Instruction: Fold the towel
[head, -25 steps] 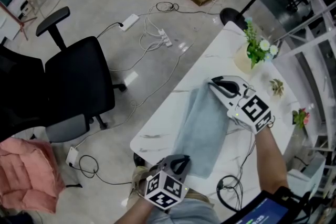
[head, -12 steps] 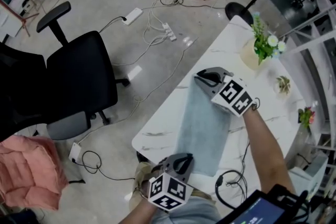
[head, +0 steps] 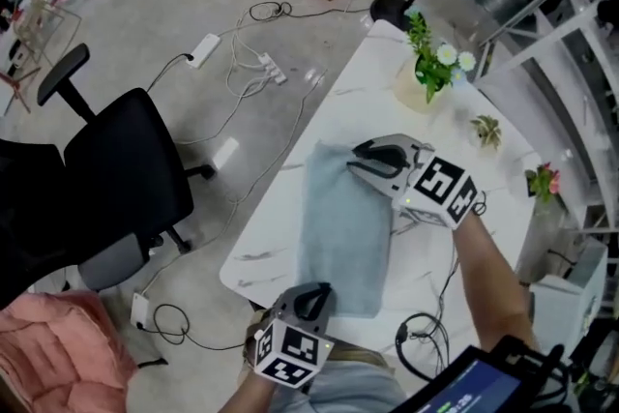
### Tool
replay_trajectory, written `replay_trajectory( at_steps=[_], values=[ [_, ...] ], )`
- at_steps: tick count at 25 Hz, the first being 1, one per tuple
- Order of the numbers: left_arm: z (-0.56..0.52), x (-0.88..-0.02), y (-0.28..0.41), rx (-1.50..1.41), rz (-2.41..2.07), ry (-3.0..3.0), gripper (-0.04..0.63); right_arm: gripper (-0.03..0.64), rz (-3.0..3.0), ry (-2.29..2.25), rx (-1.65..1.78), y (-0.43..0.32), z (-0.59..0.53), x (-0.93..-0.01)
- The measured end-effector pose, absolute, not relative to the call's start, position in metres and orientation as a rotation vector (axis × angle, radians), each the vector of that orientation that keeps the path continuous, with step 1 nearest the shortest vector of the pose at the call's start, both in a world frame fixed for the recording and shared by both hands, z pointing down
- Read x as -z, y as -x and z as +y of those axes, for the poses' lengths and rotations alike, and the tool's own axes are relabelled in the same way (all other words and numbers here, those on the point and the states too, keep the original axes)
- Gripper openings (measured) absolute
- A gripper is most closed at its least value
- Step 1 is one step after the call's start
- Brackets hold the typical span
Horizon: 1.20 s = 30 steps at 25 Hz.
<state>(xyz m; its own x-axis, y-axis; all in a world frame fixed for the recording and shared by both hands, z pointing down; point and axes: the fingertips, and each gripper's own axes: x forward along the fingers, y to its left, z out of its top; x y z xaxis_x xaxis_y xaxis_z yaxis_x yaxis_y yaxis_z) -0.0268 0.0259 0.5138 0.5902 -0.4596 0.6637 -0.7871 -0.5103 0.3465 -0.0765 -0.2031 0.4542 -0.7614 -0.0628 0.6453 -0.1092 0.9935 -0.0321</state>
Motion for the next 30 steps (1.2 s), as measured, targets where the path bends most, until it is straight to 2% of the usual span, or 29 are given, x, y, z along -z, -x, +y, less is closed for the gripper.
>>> replay_trajectory(
  at_steps=[5,15,20,30],
  values=[
    [0.024,-0.512,0.027,-0.673,-0.994,-2.191,0.017,0.094,-2.336,-0.135,-0.079,0.099,-0.208,-0.512],
    [0.014,-0.511,0.026,-0.694,-0.947,-2.168,0.018,0.107,-2.308,-0.262,-0.139,0.073,-0.228,-0.513],
    [0.005,-0.517,0.002,-0.763,-0.826,-2.224,0.018,0.106,-2.258,-0.403,-0.22,0.006,-0.241,-0.518],
    [-0.008,-0.519,-0.091,-0.897,-0.45,-2.414,0.018,0.106,-2.114,-0.764,-0.43,-0.193,-0.229,-0.525]
  ],
)
